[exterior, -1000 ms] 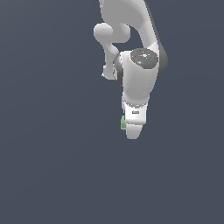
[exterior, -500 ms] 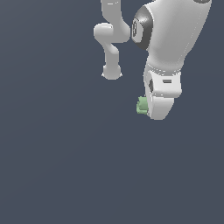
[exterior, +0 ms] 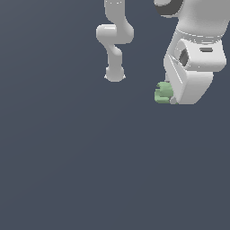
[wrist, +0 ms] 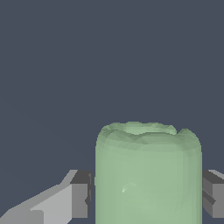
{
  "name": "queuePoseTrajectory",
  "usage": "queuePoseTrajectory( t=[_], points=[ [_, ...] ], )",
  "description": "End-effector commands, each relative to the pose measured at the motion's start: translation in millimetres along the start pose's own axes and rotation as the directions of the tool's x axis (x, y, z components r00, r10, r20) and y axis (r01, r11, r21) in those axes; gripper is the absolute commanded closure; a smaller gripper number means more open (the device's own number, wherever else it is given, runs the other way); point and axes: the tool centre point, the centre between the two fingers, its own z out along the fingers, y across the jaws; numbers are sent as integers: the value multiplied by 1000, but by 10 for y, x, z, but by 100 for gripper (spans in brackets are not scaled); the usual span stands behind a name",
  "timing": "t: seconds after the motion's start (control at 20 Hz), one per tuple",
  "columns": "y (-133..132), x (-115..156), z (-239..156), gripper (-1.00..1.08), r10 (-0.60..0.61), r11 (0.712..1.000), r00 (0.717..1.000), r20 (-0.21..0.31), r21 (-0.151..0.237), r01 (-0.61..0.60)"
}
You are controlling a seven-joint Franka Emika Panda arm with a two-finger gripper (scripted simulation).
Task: Pick up the object and move it to a goal position.
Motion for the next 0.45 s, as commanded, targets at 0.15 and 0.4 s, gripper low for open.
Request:
queuePoseTrajectory(
  t=[0.15,0.4],
  points=[
    [-1,81,-159,108,2,1000,1000,0,1,-2],
    [7,91,-176,108,2,1000,1000,0,1,-2]
  ],
)
